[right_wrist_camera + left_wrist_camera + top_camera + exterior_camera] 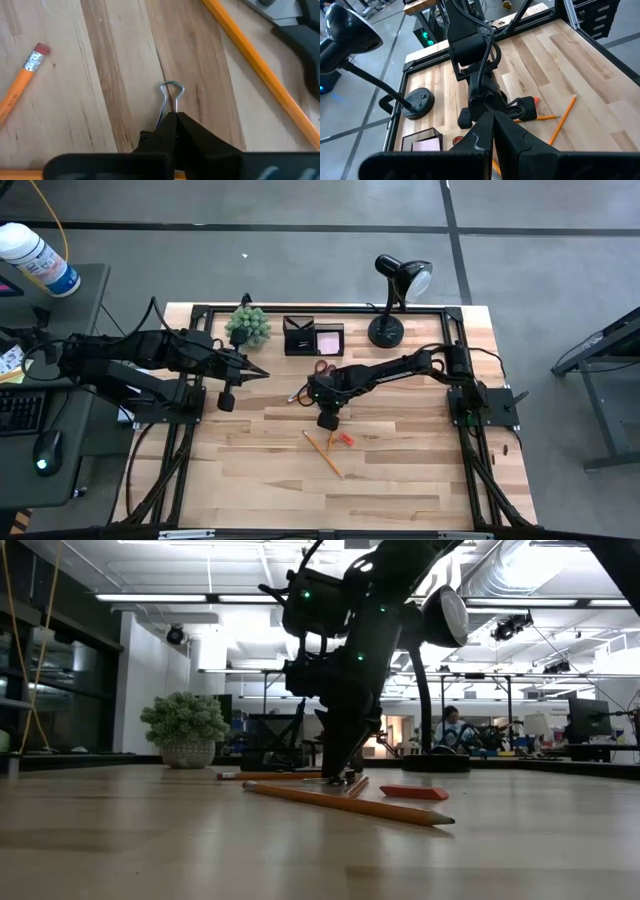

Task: Pick and place office supplies into organizer
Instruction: Put the black binder clip into the black desk organizer

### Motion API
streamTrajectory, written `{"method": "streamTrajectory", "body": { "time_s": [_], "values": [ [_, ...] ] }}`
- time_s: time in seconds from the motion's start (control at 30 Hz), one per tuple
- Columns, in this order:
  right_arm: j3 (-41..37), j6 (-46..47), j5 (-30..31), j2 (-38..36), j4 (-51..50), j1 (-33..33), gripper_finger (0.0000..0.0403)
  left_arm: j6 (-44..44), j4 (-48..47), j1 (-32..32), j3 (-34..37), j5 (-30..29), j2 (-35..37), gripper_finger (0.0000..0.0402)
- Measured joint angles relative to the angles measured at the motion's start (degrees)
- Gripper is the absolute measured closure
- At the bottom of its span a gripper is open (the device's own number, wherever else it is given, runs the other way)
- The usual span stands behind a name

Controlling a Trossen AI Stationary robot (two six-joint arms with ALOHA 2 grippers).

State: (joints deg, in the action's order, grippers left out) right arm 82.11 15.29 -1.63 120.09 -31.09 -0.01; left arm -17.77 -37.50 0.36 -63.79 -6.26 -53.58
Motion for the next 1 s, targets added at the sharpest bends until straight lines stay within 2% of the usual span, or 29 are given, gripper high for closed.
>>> {"method": "streamTrajectory", "body": {
  "time_s": [0.37, 0.77, 1.0],
  "values": [
    [2.2, 0.4, -0.2, 0.0, 0.4, -0.9, 0.0401, -0.4, 0.0, 0.0, 0.0, 0.3, 0.0, 0.0399],
    [12.3, -17.9, 13.0, 0.0, -3.0, -6.5, 0.0402, 0.3, 1.2, 0.0, 0.0, 1.9, 1.3, 0.0399],
    [14.6, -30.2, 13.0, 0.0, 1.6, -12.8, 0.0403, 1.0, 5.7, 0.0, 0.0, 5.7, 4.3, 0.0399]
  ]
}}
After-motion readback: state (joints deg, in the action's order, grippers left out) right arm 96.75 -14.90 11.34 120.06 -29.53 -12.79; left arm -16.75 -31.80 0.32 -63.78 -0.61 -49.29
